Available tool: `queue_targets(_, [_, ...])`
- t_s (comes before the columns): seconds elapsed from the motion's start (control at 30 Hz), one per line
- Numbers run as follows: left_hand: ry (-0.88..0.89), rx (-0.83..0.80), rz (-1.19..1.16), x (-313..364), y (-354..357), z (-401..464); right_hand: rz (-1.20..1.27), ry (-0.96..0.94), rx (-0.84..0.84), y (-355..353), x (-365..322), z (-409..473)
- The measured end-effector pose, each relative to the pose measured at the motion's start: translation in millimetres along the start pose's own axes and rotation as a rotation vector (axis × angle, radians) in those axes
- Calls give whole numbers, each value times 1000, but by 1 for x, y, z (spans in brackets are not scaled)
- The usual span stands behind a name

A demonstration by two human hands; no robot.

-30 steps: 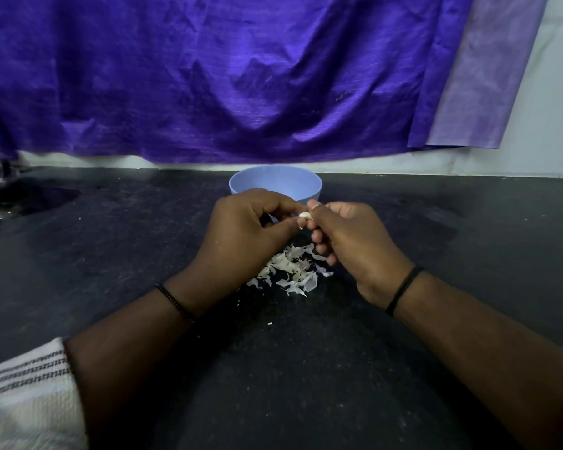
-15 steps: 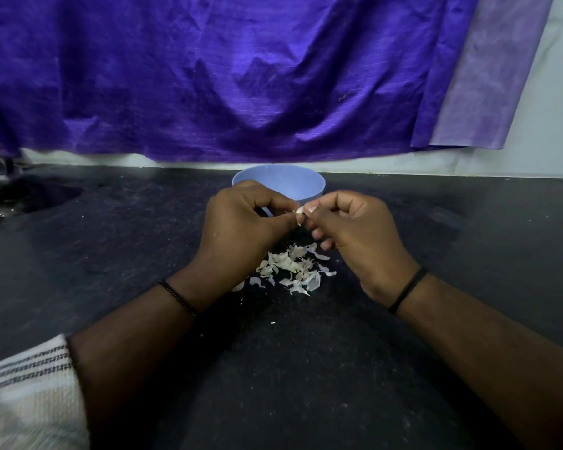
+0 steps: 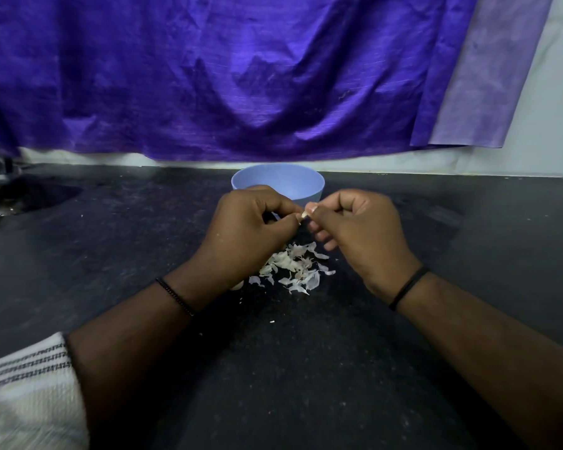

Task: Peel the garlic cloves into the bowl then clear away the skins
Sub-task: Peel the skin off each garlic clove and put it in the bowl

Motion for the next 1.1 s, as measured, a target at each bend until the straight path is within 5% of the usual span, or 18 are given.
queue_targets(0.27, [67, 31, 78, 4, -2, -1, 7, 19, -2, 1, -1, -1])
queue_targets(1.1, [-165, 24, -129, 0, -3, -1, 221, 203, -180, 10, 4, -3])
Point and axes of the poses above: each hand's wrist, its own z-axis towards the middle knuckle, its own y-axis out of the palm, x = y × z, the point moved 5 cm from there along z, towards the middle knuckle, and after that the axes turned 4 degrees about -y, right-handed, at the moved point
